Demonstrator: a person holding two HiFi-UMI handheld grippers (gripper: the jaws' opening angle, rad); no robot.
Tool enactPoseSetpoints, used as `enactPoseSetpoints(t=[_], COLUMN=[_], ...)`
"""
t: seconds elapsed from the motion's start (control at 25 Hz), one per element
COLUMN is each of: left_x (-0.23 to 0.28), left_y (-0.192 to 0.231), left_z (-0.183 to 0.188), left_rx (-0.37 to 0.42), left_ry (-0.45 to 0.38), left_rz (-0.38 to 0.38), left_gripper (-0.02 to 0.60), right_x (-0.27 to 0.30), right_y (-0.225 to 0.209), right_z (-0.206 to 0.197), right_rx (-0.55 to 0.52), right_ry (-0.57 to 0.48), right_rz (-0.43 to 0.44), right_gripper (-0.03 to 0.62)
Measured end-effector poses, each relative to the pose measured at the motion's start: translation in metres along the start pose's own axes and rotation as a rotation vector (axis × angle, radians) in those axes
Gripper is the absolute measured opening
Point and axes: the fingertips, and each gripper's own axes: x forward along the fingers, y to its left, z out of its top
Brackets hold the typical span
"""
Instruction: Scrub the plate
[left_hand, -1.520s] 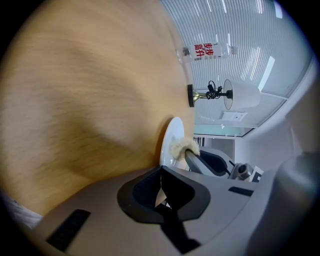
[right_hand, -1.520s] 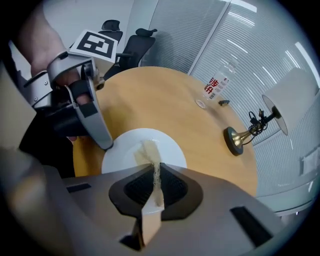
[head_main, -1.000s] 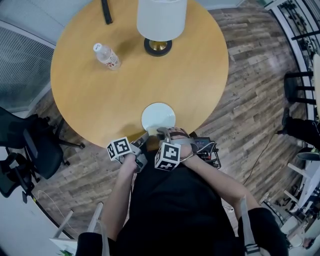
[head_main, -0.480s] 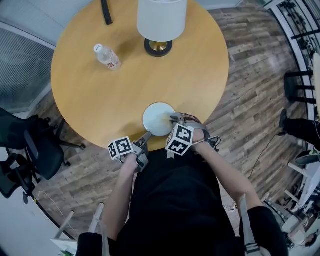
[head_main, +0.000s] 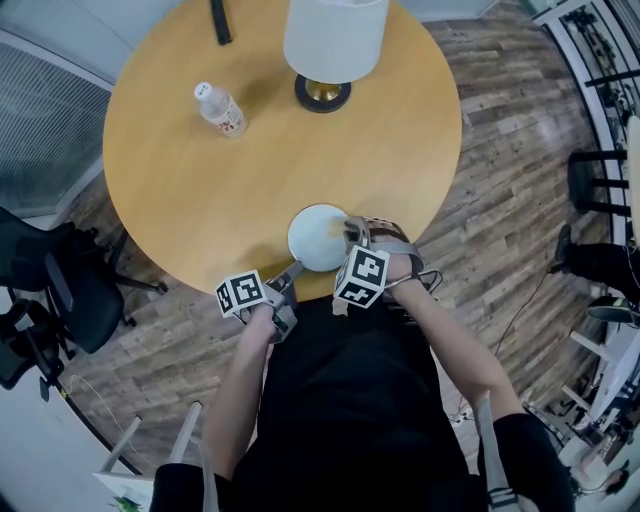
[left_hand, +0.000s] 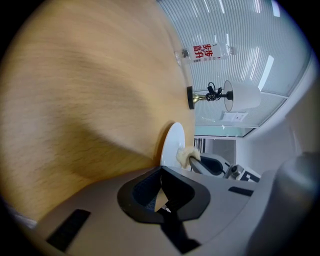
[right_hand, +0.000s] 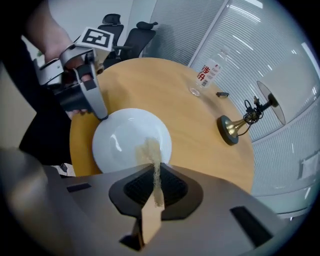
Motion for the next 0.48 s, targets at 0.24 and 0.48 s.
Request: enactPoseSetpoints(t=[0.24,0.48], left_x=[0.001,0.003], left_y=[-0.003,-0.004], left_z=[0.004,0.001], left_rx=[-0.009,-0.012], left_ry=[-0.01,-0.003], left_rz=[-0.003,-0.007], left_gripper=[0.014,0.014], right_x=[-0.014,-0.014], right_y=[0.062,0.086], right_z=[0.003,0.041], right_rx=[-0.051,-0.04], right_ry=[-0.016,-0.075], right_rz=[0.093,0.148], right_gripper=[0.029,0.029])
